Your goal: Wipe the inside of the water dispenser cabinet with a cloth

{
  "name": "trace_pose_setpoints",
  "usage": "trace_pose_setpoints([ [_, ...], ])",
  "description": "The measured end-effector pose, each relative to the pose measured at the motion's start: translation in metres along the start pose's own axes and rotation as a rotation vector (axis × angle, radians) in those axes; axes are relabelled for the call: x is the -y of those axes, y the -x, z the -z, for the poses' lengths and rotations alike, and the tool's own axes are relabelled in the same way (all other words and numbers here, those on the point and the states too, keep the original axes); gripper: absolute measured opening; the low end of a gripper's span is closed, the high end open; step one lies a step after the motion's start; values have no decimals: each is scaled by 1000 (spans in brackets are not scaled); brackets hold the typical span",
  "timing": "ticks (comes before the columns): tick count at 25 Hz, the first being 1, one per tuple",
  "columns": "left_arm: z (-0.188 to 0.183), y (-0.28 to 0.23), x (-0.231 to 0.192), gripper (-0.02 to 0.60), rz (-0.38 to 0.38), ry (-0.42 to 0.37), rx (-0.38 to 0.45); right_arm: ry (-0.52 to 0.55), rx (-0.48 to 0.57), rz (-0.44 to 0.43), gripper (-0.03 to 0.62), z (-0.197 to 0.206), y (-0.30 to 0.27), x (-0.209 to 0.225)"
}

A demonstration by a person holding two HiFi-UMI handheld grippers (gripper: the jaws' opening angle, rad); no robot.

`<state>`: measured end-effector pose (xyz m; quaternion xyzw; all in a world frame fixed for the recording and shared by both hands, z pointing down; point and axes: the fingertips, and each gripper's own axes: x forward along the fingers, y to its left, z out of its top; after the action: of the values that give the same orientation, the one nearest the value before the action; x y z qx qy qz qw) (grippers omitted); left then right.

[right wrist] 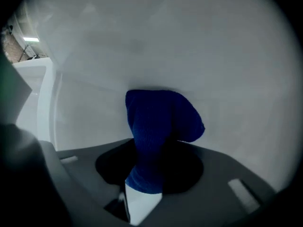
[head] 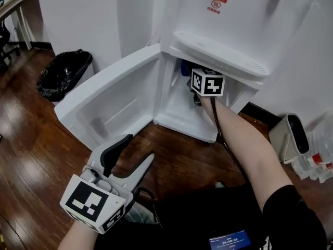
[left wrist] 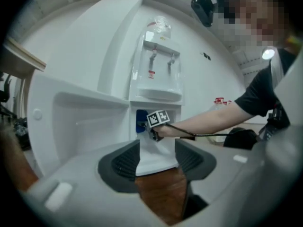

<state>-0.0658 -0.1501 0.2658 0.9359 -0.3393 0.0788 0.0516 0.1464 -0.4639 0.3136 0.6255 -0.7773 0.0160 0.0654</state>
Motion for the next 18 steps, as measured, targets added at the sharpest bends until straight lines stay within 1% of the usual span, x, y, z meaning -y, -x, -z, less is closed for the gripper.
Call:
trace_pose_setpoints([
  [2,10,-6,-8,222,-17,-21,-30,-21,20,-70,144,-4,5,-12],
  [4,16,-7,-10,216,-20,-8,-50,-26,60,-168,144,-9,24,-32],
  [6,17,-5,-7,216,-8,14,-53,-2,96,-276,144,-11,51,-60],
  [10,18,-1,5,215,2,8,-56,57,134,-482,144,-13,101,-115],
  [11,19,-1,7,215,3,13,-56,58,146,-516,144,-16,108,-121],
  [12,18,-1,9,215,3,22,-55,54,159,-522,144,-18,111,-122],
  [13,17,-1,10,215,3,30,-52,50,165,-493,144,-18,110,-115],
  [14,15,0,10,215,2,35,-47,50,158,-429,144,-15,103,-102],
  [15,12,0,11,215,1,33,-42,59,135,-336,144,-8,93,-84],
  [17,8,2,11,215,0,19,-34,83,52,-129,144,16,69,-43],
  [18,5,2,11,215,0,12,-30,81,7,-51,144,29,56,-25],
])
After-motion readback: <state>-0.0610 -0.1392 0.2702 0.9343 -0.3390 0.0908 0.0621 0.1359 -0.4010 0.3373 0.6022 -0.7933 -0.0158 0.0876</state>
